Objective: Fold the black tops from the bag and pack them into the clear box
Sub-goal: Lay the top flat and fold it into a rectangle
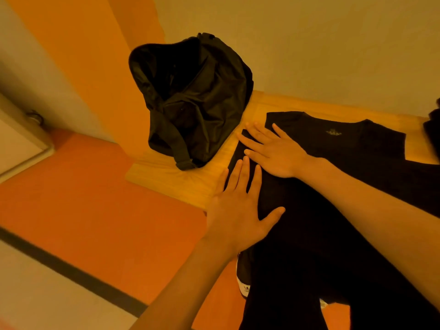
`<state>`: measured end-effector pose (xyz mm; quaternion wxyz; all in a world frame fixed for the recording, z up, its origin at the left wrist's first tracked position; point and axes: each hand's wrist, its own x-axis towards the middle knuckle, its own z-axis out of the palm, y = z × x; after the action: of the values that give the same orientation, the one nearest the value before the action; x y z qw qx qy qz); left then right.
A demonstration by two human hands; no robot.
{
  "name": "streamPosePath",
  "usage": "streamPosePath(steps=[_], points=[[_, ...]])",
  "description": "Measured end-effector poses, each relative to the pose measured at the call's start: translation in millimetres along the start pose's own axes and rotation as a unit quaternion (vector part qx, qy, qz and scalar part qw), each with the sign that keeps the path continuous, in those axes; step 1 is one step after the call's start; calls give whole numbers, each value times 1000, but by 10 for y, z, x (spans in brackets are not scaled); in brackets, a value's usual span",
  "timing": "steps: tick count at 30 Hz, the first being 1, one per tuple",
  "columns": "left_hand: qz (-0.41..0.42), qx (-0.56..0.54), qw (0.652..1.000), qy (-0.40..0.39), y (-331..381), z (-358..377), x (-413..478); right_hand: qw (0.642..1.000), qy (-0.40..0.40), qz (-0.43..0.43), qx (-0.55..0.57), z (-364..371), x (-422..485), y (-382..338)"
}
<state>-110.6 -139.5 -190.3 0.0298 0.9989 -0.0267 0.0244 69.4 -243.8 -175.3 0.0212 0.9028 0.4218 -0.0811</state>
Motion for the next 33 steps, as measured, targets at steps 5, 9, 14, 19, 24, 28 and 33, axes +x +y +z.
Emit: streamPosePath(steps=[5, 9, 14, 19, 24, 28, 33], points=[[2, 4, 1000, -2, -25, 20, 19, 999, 27, 26, 10, 41, 1, 9], [3, 5, 1000, -12, -31, 16, 18, 999, 30, 29, 0, 44, -3, -3], [-6, 21, 999, -24, -12, -6, 8, 988, 115, 89, 45, -14, -557, 85], [-29, -10, 998, -47, 62, -188, 68, 973, 34, 227, 34, 171, -1575, 428], [37, 5, 997, -63, 407, -290, 827, 956, 32, 285, 61, 207, -1590, 517], [27, 29, 993, -114, 274, -66, 1148, 950, 24, 305, 63, 275, -1763, 689], [23, 21, 995, -94, 211, -89, 1130, 928, 25, 363, 77, 279, -2299, 939]])
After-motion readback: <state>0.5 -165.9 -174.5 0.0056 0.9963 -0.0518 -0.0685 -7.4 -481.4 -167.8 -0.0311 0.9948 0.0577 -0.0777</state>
